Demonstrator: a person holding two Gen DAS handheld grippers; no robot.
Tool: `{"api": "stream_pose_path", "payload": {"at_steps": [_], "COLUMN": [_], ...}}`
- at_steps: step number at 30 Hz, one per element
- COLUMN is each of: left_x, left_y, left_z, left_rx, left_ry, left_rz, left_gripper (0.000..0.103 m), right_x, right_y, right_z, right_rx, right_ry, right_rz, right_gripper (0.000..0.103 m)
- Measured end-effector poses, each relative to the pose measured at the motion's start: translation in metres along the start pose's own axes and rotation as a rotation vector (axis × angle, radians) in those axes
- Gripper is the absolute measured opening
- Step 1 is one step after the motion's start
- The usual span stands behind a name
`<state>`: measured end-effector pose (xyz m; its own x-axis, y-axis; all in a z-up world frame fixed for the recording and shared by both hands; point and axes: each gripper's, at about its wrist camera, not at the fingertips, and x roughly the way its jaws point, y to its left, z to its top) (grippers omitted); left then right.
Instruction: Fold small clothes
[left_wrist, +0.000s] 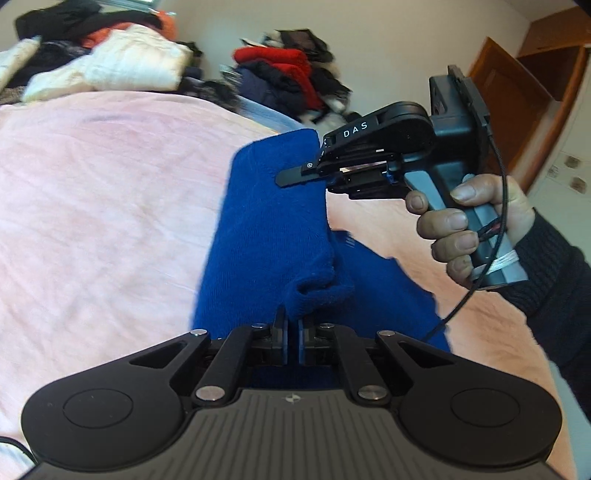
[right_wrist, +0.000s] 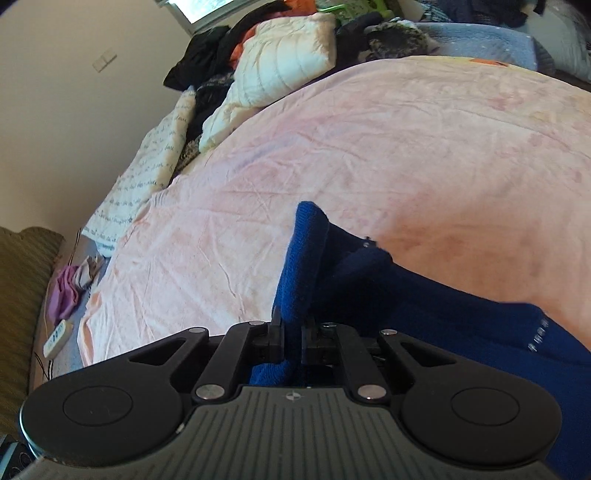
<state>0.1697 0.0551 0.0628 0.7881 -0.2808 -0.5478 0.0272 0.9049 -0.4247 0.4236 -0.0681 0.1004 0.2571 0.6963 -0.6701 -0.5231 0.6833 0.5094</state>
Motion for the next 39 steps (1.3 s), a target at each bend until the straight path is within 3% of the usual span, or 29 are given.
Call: {"api": "stream_pose_path", "payload": {"at_steps": [6, 10, 16, 17, 18, 20, 23, 25, 28, 30, 32, 37, 39], "left_x": [0.028, 0.048, 0.065, 0.066, 0.064, 0.054, 0.036, 0.032, 0.041, 0.057, 0.072, 0.097, 0.102], "left_y": [-0.059, -0.083, -0.104, -0.106, -0.107, -0.105, -0.087, -0.07, -0.033, -0.011, 0.0, 0.003, 0.001], "left_z": [-0.029, -0.044, -0.045, -0.045, -0.046, -0.048, -0.05, -0.044, -0.034, -0.035, -0.041, -0.063, -0.066], "left_rx": [0.086, 0.127, 0.19, 0.205, 0.219, 0.252, 0.27, 0.167, -0.229, -0.524, -0.734, -1.005, -1.02], "left_ry": [0.106, 0.171, 0.211, 0.223, 0.228, 0.231, 0.193, 0.2, 0.187, 0.23, 0.267, 0.353, 0.377], "left_rz": [-0.147, -0.169, -0.191, -0.203, -0.222, -0.265, -0.273, -0.273, -0.273, -0.303, -0.302, -0.357, -0.33], "left_gripper": [0.005, 0.005, 0.004, 0.004, 0.005, 0.005, 0.005, 0.005, 0.006, 0.006, 0.006, 0.007, 0.008], "right_x": [-0.056, -0.073, -0.081, -0.081, -0.082, -0.095, -0.112, -0.115, -0.11, -0.103, -0.098, -0.1, -0.104], "right_y": [-0.077, -0.117, -0.139, -0.143, -0.147, -0.154, -0.164, -0.169, -0.176, -0.175, -0.17, -0.158, -0.158], "right_z": [-0.036, -0.061, -0.073, -0.073, -0.074, -0.081, -0.1, -0.111, -0.115, -0.114, -0.114, -0.117, -0.119], "right_rx": [0.114, 0.195, 0.245, 0.272, 0.296, 0.334, 0.42, 0.464, 0.518, 0.527, 0.522, 0.491, 0.489], "right_ry": [-0.044, -0.069, -0.084, -0.076, -0.081, -0.134, -0.189, -0.204, -0.219, -0.215, -0.203, -0.205, -0.214], "right_rz": [-0.085, -0.123, -0.062, -0.065, -0.078, -0.073, 0.053, 0.134, 0.172, 0.176, 0.175, 0.191, 0.194], "right_gripper": [0.01, 0.009, 0.008, 0.018, 0.02, 0.041, 0.064, 0.066, 0.066, 0.065, 0.065, 0.065, 0.065]}}
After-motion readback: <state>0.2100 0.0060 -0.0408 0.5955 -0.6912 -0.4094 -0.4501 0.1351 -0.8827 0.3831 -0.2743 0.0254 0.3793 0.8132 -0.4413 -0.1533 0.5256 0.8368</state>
